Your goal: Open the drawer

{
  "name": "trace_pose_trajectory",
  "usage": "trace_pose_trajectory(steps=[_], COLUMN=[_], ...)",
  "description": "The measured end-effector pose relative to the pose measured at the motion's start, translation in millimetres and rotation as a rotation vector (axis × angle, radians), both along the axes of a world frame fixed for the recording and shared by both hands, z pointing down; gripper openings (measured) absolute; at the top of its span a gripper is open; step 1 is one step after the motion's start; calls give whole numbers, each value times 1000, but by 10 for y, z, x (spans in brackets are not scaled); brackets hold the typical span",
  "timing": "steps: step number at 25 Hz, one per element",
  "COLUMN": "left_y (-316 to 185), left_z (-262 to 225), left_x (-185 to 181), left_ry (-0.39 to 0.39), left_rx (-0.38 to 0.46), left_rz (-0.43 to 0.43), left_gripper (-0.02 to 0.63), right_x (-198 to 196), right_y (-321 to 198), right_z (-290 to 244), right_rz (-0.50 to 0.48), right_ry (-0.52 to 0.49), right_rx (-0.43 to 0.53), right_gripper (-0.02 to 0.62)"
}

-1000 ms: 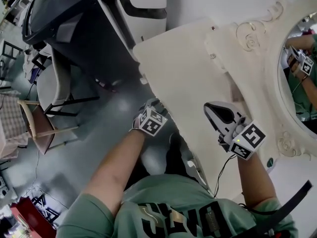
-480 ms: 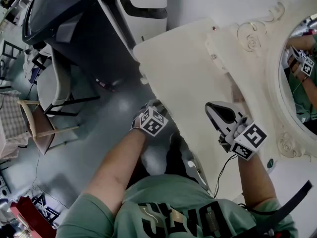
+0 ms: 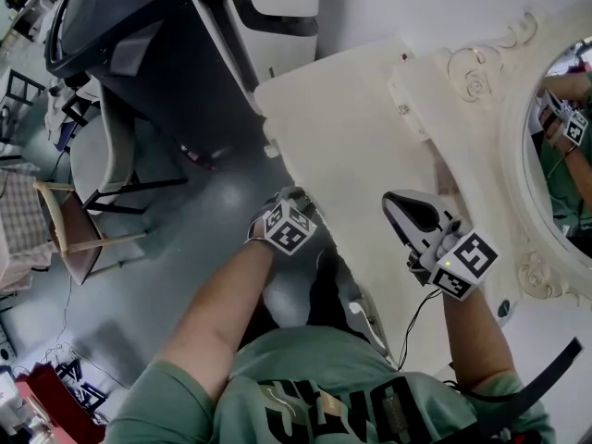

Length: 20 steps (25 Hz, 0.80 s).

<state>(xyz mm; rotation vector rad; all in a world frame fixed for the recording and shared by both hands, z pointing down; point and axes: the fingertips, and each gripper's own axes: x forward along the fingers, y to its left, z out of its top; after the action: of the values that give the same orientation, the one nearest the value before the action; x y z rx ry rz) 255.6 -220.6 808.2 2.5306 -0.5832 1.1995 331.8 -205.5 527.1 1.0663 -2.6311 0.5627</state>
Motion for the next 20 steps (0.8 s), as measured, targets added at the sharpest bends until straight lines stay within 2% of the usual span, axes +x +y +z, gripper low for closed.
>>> trace_pose_trajectory(steps=[20], left_y=[111], left_z=[7], left_x=[-257], left_ry=[-23], left_rx=[-15], left_rz=[22], left_gripper=[133], right_x=[-162], right_y=[-158], right_z=[-60], right_rz=[-28], right_ry=[-15], right_rx=[17], right_gripper=[11])
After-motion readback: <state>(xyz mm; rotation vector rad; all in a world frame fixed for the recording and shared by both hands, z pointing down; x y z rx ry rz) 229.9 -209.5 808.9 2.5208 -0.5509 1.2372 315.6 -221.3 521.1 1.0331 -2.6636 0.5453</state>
